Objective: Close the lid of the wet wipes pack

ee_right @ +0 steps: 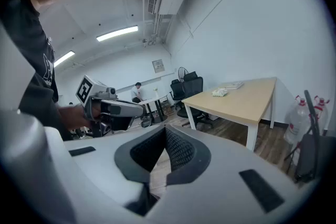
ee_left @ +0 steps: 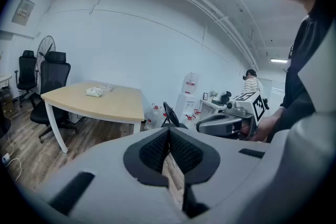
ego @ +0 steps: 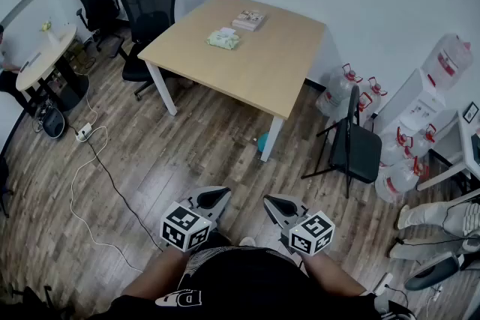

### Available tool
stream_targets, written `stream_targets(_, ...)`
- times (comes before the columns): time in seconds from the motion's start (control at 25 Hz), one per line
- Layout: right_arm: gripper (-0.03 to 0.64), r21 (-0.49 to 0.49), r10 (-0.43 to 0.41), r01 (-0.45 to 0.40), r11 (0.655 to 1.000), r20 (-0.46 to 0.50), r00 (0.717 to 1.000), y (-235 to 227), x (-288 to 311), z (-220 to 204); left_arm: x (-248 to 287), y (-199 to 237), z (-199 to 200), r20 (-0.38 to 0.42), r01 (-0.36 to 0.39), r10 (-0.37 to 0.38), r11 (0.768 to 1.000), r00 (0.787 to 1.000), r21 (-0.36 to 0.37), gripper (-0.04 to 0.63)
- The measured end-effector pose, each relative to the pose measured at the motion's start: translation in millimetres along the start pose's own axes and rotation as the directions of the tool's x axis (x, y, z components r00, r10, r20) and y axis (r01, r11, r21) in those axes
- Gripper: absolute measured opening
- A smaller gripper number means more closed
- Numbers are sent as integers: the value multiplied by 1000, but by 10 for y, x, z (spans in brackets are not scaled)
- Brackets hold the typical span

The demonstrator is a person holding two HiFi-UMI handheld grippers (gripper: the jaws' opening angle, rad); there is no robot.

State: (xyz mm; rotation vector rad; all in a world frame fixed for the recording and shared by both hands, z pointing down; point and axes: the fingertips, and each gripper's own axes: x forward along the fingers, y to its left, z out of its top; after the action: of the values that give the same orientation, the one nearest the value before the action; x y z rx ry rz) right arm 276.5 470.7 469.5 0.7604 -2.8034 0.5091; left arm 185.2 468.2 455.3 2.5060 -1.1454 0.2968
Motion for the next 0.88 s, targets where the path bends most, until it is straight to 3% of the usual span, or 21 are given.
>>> stream_targets(0.88,5,-12,20,-20,1000,-3,1000,95,178,-19,-51,170,-27,-2,-2,2,1000,1000,-2,18)
